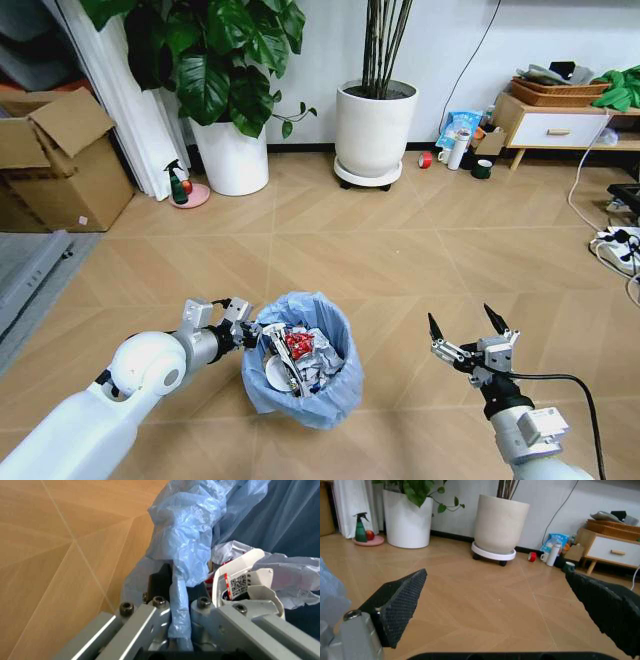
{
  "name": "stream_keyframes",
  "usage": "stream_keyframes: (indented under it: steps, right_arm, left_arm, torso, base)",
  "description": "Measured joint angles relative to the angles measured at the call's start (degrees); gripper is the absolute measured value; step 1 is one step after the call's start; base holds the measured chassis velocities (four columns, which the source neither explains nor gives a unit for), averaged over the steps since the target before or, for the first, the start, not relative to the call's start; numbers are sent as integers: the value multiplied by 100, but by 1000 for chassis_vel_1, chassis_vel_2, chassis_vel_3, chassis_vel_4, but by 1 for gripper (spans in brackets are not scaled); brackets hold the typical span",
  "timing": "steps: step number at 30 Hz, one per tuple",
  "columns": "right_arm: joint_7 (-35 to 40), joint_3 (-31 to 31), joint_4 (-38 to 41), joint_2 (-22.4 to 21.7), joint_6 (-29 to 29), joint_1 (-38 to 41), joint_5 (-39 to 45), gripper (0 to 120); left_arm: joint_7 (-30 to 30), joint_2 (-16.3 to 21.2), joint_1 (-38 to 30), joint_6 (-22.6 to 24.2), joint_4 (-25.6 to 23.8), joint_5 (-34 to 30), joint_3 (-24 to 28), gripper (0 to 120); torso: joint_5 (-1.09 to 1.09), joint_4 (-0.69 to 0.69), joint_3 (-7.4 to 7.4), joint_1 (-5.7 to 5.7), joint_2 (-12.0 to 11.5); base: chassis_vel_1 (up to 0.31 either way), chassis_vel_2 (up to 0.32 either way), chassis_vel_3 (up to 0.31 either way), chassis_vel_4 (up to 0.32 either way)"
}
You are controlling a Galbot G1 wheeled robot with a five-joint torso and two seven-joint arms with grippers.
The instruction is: Pick up the trash bin and place the garbage on the floor into it.
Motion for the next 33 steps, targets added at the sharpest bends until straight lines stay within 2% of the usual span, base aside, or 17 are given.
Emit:
stream_keyframes:
  steps: [15, 18, 20, 24, 25, 30, 33]
  right_arm:
    - [-25, -35, -34, 33, 94, -56, -95, 100]
    - [-28, -73, -45, 61, 95, -59, -115, 100]
    - [-30, -91, -57, 73, 101, -60, -132, 100]
    - [-35, -100, -73, 52, 115, -59, -137, 100]
    - [-36, -101, -79, 39, 121, -54, -137, 100]
    - [-40, -101, -100, 30, 144, -38, -136, 100]
    - [-42, -104, -123, 20, 153, -38, -141, 100]
  left_arm:
    - [-4, -93, 60, 1, -25, 19, 44, 0]
    - [-4, -89, 63, 0, -26, 22, 30, 0]
    - [-3, -89, 65, 0, -26, 24, 24, 0]
    - [-4, -94, 65, 0, -29, 24, 23, 0]
    - [-4, -96, 64, 0, -29, 24, 23, 0]
    - [-4, -102, 63, 1, -27, 24, 31, 0]
    - [-4, -118, 59, 1, -9, 27, 36, 0]
  torso:
    - [-4, 2, 0, -1, 0]
    - [5, 2, -1, -1, 0]
    - [-5, 1, -1, -1, 0]
    - [2, 1, -1, -1, 0]
    - [-4, 1, 1, 0, 0]
    - [2, 2, 0, 0, 0]
    - [-4, 3, 0, -1, 0]
  base:
    - [307, -116, -304, 116]
    - [321, -123, -325, 119]
    - [313, -118, -313, 119]
    - [288, -102, -297, 112]
    - [297, -106, -303, 92]
    - [296, -117, -288, 109]
    - [229, -104, -245, 97]
